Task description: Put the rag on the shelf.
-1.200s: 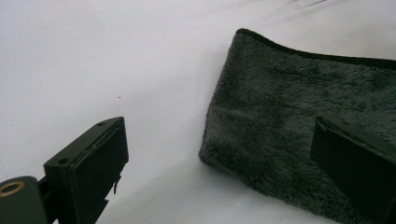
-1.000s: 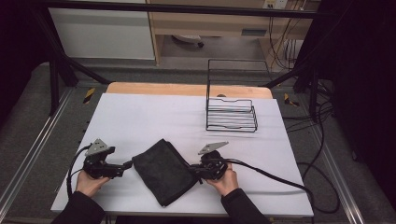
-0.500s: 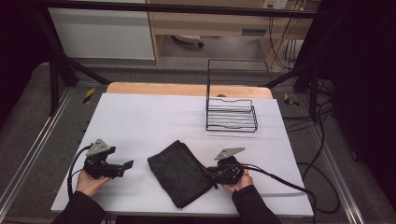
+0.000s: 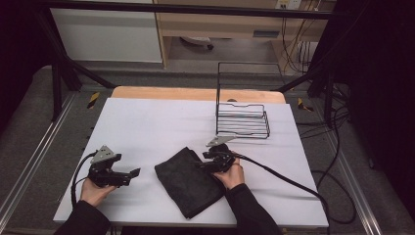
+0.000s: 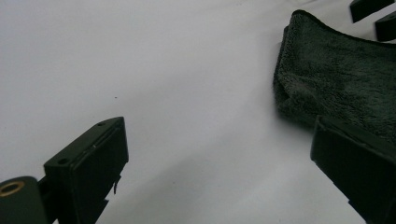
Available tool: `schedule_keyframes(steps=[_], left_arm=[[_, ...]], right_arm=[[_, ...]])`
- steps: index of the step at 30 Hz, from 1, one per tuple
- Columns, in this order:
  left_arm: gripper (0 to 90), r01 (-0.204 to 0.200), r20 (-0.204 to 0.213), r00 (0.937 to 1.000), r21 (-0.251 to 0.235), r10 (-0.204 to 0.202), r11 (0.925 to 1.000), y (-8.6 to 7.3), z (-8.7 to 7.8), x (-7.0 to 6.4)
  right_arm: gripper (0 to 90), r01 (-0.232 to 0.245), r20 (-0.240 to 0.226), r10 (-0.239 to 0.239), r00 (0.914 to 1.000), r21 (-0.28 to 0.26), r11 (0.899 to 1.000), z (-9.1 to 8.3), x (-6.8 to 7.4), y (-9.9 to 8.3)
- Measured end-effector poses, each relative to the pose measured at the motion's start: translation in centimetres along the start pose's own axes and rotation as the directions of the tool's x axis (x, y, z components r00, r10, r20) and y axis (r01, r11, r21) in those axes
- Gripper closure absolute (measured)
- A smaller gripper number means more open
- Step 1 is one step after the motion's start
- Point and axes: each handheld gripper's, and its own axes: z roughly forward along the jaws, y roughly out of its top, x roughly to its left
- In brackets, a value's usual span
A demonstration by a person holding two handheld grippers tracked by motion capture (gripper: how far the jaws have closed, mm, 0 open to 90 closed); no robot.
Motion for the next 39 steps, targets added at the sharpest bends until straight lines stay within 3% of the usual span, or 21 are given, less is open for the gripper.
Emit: schedule_keyframes(steps=[1,5,9,13,15,19,22,25,30,34,35,37,38,39], left_arm=[[4.0,-0.001,0.000,1.0000,0.000,0.001,1.0000,0.0,0.0,0.0],[4.0,-0.001,0.002,1.0000,0.000,0.001,1.0000,0.0,0.0,-0.1],[4.0,-0.002,0.002,1.0000,0.002,0.002,1.0000,0.0,0.1,-0.1],[4.0,-0.005,0.002,1.0000,0.003,0.005,1.0000,0.1,0.1,-0.1],[4.0,-0.004,0.002,1.0000,0.004,0.004,1.0000,0.1,0.1,-0.1],[4.0,-0.004,0.003,1.0000,0.004,0.004,1.0000,0.1,0.1,-0.1],[4.0,-0.002,0.004,1.0000,0.001,0.002,1.0000,0.0,0.1,-0.1],[4.0,-0.001,0.003,1.0000,0.000,0.001,1.0000,0.0,0.0,-0.1],[4.0,-0.003,0.004,1.0000,0.001,0.003,1.0000,0.0,0.0,-0.1],[4.0,-0.001,0.004,1.0000,0.001,0.001,1.0000,0.0,0.0,-0.1],[3.9,0.000,0.004,1.0000,0.001,0.000,1.0000,0.0,0.0,-0.1],[4.0,-0.002,0.003,1.0000,0.002,0.002,1.0000,0.0,0.0,-0.2],[4.0,-0.001,0.004,1.0000,0.002,0.001,1.0000,0.0,0.1,-0.2],[4.0,-0.002,0.002,1.0000,0.003,0.002,1.0000,0.0,0.1,-0.2]], right_arm=[[50.2,-0.003,0.018,0.003,0.9998,0.020,1.000,0.9,-0.2,0.2],[53.3,-0.025,0.009,0.025,0.9997,0.045,0.999,1.9,-0.8,0.0],[60.5,-0.045,-0.030,0.047,0.9984,0.067,0.997,2.1,-0.9,-0.2],[64.9,-0.051,-0.038,0.054,0.9978,0.071,0.996,2.1,-0.8,-0.2],[74.0,-0.071,-0.069,0.077,0.9947,0.081,0.994,2.2,-0.8,-0.2],[78.3,-0.070,-0.074,0.076,0.9943,0.075,0.995,2.1,-0.7,-0.2],[80.2,-0.065,-0.052,0.068,0.9964,0.057,0.996,1.9,-0.5,-0.2],[81.1,-0.093,-0.016,0.094,0.9955,0.010,0.996,1.0,-0.4,-0.5],[81.3,-0.108,0.033,0.109,0.9935,-0.008,0.994,-0.1,-0.4,-0.9],[81.3,-0.133,0.095,0.135,0.9863,-0.034,0.991,-1.3,-0.6,-1.5],[81.2,-0.147,0.128,0.153,0.9799,-0.055,0.988,-2.0,-0.8,-2.0],[81.1,-0.155,0.147,0.162,0.9757,-0.058,0.986,-2.4,-0.9,-2.3],[81.1,-0.170,0.179,0.181,0.9671,-0.074,0.983,-2.9,-1.0,-2.9],[81.1,-0.170,0.179,0.181,0.9671,-0.074,0.983,-2.9,-1.0,-2.9]])
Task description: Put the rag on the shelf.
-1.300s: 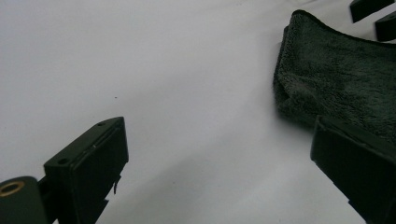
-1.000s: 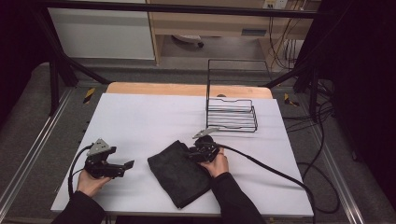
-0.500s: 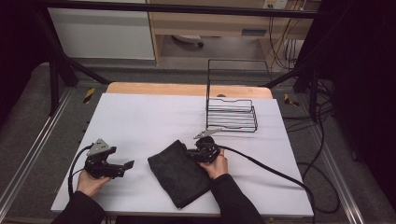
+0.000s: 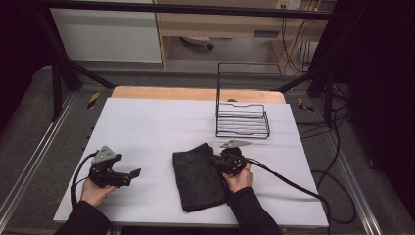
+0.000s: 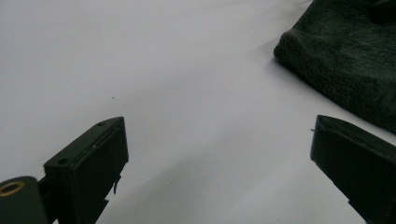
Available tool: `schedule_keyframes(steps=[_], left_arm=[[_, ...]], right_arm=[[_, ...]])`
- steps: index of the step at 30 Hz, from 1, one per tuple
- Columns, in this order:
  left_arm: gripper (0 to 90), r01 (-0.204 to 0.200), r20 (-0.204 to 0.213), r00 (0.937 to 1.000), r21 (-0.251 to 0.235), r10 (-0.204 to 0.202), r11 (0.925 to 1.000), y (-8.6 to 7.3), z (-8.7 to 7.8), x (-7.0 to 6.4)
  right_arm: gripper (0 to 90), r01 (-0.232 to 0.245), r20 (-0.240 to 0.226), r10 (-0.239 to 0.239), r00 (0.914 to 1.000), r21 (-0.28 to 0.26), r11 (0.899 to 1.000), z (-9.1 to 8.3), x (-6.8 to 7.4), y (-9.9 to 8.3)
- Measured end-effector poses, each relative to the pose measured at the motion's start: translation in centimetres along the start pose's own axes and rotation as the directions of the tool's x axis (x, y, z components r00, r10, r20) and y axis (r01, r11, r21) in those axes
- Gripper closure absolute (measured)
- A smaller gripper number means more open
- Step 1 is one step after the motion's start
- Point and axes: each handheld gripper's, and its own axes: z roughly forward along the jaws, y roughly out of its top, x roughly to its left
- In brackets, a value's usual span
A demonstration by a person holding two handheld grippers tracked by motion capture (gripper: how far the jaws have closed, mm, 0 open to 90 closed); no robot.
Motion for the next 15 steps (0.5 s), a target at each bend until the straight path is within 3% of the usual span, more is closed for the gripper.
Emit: schedule_keyframes(steps=[5,8,10,13,15], left_arm=[[4.0,-0.001,0.001,1.0000,0.001,0.001,1.0000,0.1,0.0,-0.2],[4.0,-0.001,0.003,1.0000,0.002,0.001,1.0000,0.1,0.1,-0.3],[4.0,-0.001,0.006,1.0000,0.002,0.001,1.0000,0.2,0.1,-0.5],[4.0,-0.003,0.014,0.9999,-0.001,0.003,1.0000,0.5,0.2,-1.2],[4.0,-0.006,0.022,0.9997,0.000,0.006,1.0000,0.8,0.4,-1.9]], right_arm=[[80.9,-0.037,0.072,0.038,0.9967,-0.017,0.999,-1.2,-0.4,-1.0],[80.5,-0.043,0.084,0.045,0.9955,-0.014,0.999,-1.2,-0.4,-1.2],[79.0,-0.045,0.084,0.046,0.9954,-0.015,0.999,-1.1,-0.5,-1.4],[67.3,-0.003,0.048,0.005,0.9989,-0.040,0.999,-1.3,-1.0,-1.5],[62.3,0.007,0.049,-0.005,0.9988,-0.050,0.999,-1.6,-1.2,-1.5]])
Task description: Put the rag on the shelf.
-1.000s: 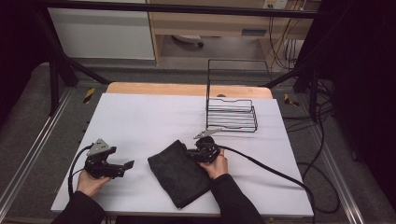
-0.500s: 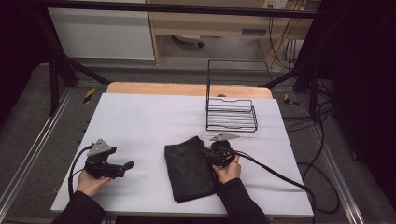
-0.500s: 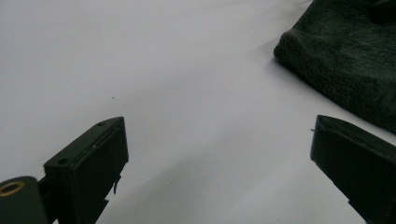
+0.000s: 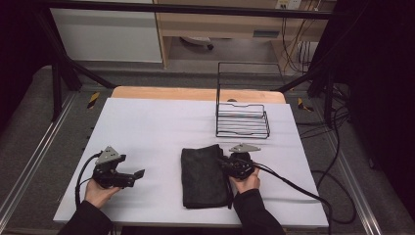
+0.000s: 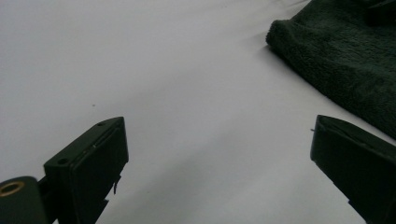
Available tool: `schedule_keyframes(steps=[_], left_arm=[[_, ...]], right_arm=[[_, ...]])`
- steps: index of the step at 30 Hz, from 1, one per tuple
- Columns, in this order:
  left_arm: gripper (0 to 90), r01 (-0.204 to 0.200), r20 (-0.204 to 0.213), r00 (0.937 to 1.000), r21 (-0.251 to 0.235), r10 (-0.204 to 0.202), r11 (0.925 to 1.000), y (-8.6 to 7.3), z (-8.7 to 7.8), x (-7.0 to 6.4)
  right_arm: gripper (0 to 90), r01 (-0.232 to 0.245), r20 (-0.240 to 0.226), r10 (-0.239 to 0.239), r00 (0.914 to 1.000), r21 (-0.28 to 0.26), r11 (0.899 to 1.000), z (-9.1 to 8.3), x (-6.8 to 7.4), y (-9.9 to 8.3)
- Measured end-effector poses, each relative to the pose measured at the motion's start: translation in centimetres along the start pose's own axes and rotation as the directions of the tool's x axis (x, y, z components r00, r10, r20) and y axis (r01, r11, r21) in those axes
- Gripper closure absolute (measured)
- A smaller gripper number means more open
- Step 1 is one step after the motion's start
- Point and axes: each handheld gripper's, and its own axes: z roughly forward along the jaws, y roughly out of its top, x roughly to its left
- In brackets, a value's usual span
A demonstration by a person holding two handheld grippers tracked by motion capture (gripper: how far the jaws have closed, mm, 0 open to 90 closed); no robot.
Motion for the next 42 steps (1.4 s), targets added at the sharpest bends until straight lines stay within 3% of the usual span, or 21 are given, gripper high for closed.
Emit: schedule_keyframes(steps=[3,6,7,10,12,13,14,16,22,29,34,35,37,38,42], left_arm=[[4.3,-0.001,0.010,0.9999,0.000,0.001,1.0000,0.4,0.5,-1.3],[5.3,-0.008,0.030,0.9995,0.022,0.008,0.9997,1.0,1.3,-3.3],[5.8,-0.008,0.030,0.9995,0.022,0.008,0.9997,1.0,1.3,-3.3],[7.7,-0.018,0.052,0.9985,0.045,0.016,0.9988,1.3,2.1,-5.0],[10.2,-0.027,0.064,0.9977,0.064,0.023,0.9976,1.5,2.7,-6.2],[11.0,-0.029,0.082,0.9964,0.083,0.022,0.9961,1.7,3.4,-7.4],[11.8,-0.029,0.082,0.9964,0.083,0.022,0.9961,1.7,3.4,-7.4],[13.1,-0.031,0.094,0.9953,0.102,0.021,0.9943,1.7,4.0,-8.7],[24.8,-0.036,0.123,0.9923,0.153,0.017,0.9875,1.3,5.4,-11.8],[42.7,-0.010,0.156,0.9876,0.175,-0.017,0.9846,0.4,6.1,-13.7],[50.9,0.012,0.156,0.9869,0.183,-0.041,0.9831,0.0,6.2,-14.3],[54.4,0.020,0.158,0.9862,0.187,-0.050,0.9822,-0.1,6.2,-14.3],[55.8,0.037,0.159,0.9850,0.190,-0.068,0.9811,-0.3,6.3,-14.4],[58.8,0.042,0.160,0.9844,0.191,-0.074,0.9807,-0.3,6.3,-14.5],[64.1,0.064,0.165,0.9816,0.189,-0.096,0.9799,-0.4,6.3,-14.6]], right_arm=[[43.2,0.026,-0.043,-0.028,0.9987,-0.040,0.999,-1.4,-0.6,0.3],[32.4,0.042,-0.074,-0.046,0.9962,-0.055,0.998,-2.5,-1.0,0.2],[30.2,0.048,-0.079,-0.052,0.9955,-0.053,0.997,-2.8,-1.2,0.0],[27.2,0.066,-0.089,-0.071,0.9935,-0.054,0.996,-3.4,-1.4,-0.6],[26.0,0.061,-0.105,-0.065,0.9924,-0.040,0.997,-4.1,-1.6,-1.6],[25.8,0.065,-0.108,-0.069,0.9918,-0.041,0.997,-4.3,-1.6,-1.9],[25.7,0.061,-0.113,-0.065,0.9915,-0.040,0.997,-4.4,-1.6,-2.1],[25.7,0.056,-0.117,-0.060,0.9913,-0.039,0.998,-4.5,-1.6,-2.4],[29.7,0.039,-0.147,-0.042,0.9882,-0.024,0.999,-4.3,-1.0,-3.0],[41.7,0.031,-0.136,-0.030,0.9902,0.004,1.000,-3.5,-1.0,-3.2],[50.3,0.027,-0.136,-0.024,0.9904,0.022,0.999,-2.8,-0.8,-3.3],[56.3,0.019,-0.144,-0.014,0.9895,0.033,0.999,-2.6,-0.9,-3.3],[59.0,0.015,-0.149,-0.009,0.9888,0.039,0.999,-2.5,-0.9,-3.3],[65.8,0.005,-0.161,0.004,0.9870,0.057,0.998,-2.2,-0.9,-3.3],[70.0,0.000,-0.156,0.011,0.9877,0.075,0.997,-2.0,-0.6,-3.3]])
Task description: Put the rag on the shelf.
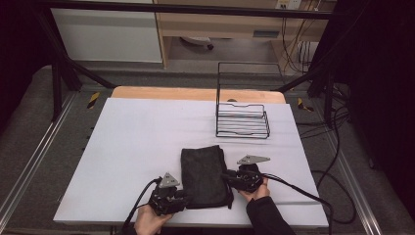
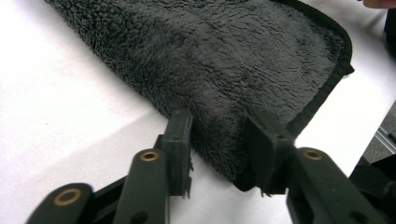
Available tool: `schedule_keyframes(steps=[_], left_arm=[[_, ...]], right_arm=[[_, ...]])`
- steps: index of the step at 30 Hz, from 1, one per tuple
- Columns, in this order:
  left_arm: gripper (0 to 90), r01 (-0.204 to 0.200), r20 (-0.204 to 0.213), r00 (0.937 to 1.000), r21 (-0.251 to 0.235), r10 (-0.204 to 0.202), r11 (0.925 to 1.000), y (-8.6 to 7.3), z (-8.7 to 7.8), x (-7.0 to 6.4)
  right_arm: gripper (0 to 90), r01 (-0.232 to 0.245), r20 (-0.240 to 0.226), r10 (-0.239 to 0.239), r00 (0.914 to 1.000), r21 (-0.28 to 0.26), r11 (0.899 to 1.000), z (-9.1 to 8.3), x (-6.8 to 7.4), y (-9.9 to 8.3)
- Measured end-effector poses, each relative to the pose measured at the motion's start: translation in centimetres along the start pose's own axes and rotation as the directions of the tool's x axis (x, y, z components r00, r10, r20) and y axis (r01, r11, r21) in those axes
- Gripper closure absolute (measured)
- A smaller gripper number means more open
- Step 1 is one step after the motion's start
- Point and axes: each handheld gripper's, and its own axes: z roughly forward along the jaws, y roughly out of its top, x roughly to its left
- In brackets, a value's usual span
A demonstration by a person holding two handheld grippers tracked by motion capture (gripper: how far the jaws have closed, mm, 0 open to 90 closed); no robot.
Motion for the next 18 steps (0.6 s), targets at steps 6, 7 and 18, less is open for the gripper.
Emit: schedule_keyframes(steps=[6,7,18], left_arm=[[77.8,0.013,0.007,0.9999,0.007,-0.013,0.9999,0.0,0.0,-0.1],[79.5,0.011,0.004,0.9999,0.009,-0.011,0.9999,0.1,0.0,-0.1],[84.3,-0.020,0.023,0.9996,0.037,0.019,0.9991,0.6,-0.9,0.9]], right_arm=[[81.7,-0.018,-0.002,0.018,0.9998,0.013,1.000,0.0,0.3,0.1],[83.0,-0.021,0.000,0.021,0.9998,0.012,1.000,0.0,0.3,0.1],[84.2,-0.029,-0.004,0.029,0.9996,0.002,1.000,-0.8,1.2,0.1]])
